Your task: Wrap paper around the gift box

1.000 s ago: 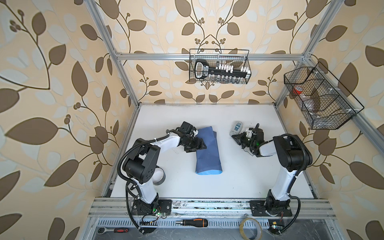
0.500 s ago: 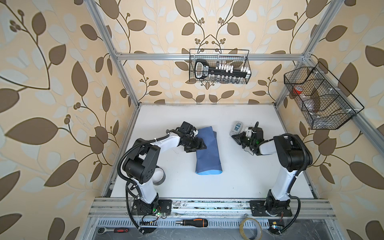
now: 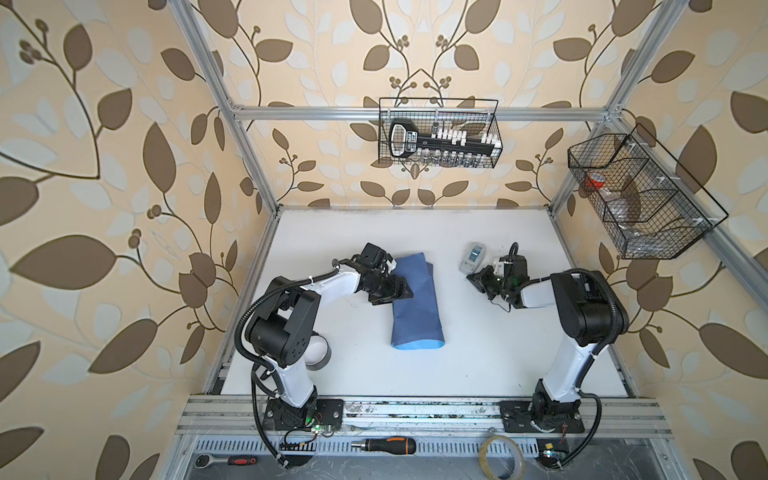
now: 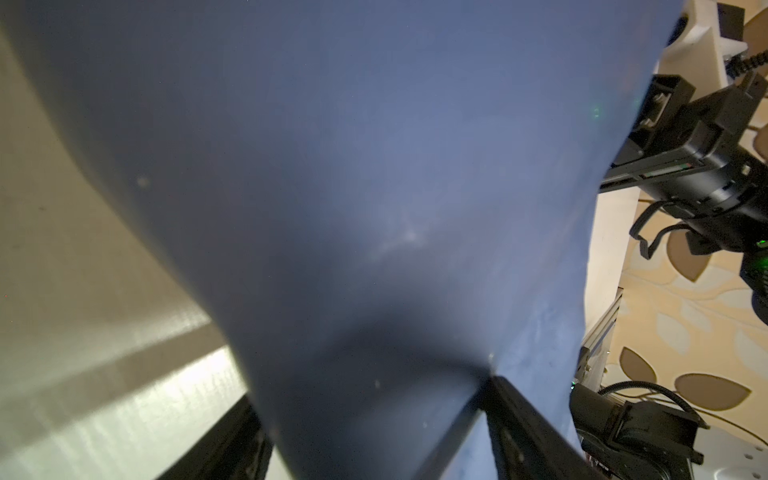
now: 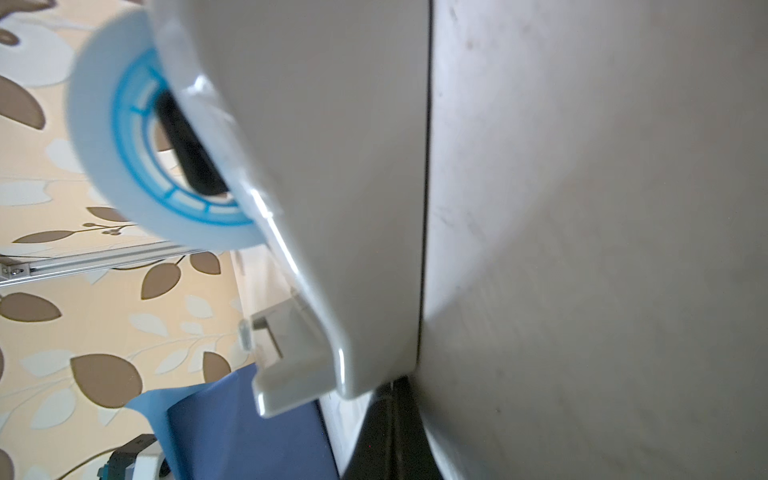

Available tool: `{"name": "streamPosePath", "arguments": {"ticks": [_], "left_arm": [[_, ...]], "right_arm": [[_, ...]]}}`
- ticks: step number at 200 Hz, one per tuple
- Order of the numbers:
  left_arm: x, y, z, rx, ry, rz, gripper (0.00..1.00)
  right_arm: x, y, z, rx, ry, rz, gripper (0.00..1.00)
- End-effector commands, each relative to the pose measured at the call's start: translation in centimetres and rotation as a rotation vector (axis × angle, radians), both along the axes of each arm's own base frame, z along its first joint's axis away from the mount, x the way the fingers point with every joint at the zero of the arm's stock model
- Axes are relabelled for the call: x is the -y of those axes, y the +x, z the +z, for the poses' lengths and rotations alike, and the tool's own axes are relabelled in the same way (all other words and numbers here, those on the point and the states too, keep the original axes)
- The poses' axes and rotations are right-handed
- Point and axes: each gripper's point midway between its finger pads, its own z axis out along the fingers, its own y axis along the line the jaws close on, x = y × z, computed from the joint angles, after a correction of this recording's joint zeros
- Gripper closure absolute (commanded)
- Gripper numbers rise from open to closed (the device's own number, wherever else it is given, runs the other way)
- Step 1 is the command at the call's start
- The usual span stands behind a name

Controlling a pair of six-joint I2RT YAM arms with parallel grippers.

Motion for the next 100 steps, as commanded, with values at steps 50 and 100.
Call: {"name": "streamPosePath", "arguments": {"ticks": [50,100], "left_arm": [[-2.9,-1.3,-6.3,-0.085,0.217,0.039,0.22],[-3.1,-1.3,-6.2,-0.080,0.224,0.038,0.22]], "right_arm": [[1.1,-2.6,2.1,0.016,-0.040,-0.014,1.00],[-2.3,-7.2,8.8,0.218,-0.018,0.156,1.00]]}}
